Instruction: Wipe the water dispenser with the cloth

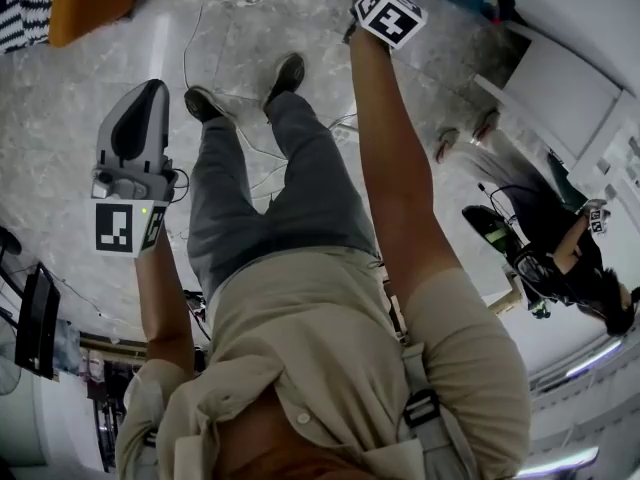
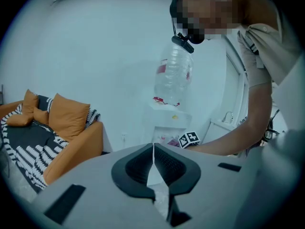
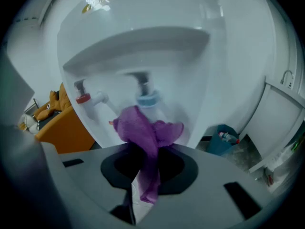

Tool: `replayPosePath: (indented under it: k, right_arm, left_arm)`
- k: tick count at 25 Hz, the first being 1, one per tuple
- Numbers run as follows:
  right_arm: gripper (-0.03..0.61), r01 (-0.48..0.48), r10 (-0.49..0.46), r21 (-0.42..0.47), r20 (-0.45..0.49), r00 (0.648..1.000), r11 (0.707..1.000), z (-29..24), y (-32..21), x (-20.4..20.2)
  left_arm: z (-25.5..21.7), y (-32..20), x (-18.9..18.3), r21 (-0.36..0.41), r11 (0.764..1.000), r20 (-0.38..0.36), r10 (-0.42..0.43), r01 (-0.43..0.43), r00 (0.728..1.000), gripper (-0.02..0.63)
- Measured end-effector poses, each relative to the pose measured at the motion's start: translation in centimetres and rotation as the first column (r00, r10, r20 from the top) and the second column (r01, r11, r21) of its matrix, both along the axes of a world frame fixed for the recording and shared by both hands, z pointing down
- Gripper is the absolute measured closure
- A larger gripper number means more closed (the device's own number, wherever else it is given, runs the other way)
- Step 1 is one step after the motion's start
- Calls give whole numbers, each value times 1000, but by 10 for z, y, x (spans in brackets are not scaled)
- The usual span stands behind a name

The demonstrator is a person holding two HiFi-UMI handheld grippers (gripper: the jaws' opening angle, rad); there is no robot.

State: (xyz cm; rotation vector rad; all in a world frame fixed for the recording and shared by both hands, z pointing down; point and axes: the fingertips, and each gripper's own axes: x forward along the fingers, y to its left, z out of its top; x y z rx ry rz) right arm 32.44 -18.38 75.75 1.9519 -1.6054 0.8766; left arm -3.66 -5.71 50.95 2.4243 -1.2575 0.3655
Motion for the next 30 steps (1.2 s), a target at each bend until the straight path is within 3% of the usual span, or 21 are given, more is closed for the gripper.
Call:
replayPosePath:
  k: [4,7,10,14,17,20,23,30]
  right_arm:
    - [494,112,-112,21,24,993,994,23,-33,-76]
    - [494,229,-231,92,11,973,969,17,-68,-137]
    - [495,248,-253,144,17,967,958,9,-91,-161]
    - [495,219,-220,108,-8,976,970,18,-81,-131]
    - [494,58,-58,7,11,998,998,49,-57,-63]
    - [494,-42,40,-42,-47,998,998,62,-35,4]
    - [505,-4,-1,-47,-108,994,999,60,-21,34]
    - [503,55,-63,-55,-167,984,997,63,-11,40]
  left_arm:
    - [10,3,-43,-11,997,21,-82,83,996,589]
    - [23,5,-68,-26,992,30,-119,120,992,589]
    - [36,7,-74,-41,989,27,-142,143,989,590]
    - [36,1,-62,-42,992,11,-122,123,992,589]
    - [38,-1,-54,-33,996,13,-80,81,997,589]
    - [41,-5,-48,-26,998,11,-51,51,999,589]
    - [44,-11,-39,-39,998,14,-41,42,999,589]
    - [43,-13,-18,-38,999,-9,-16,16,1000,589]
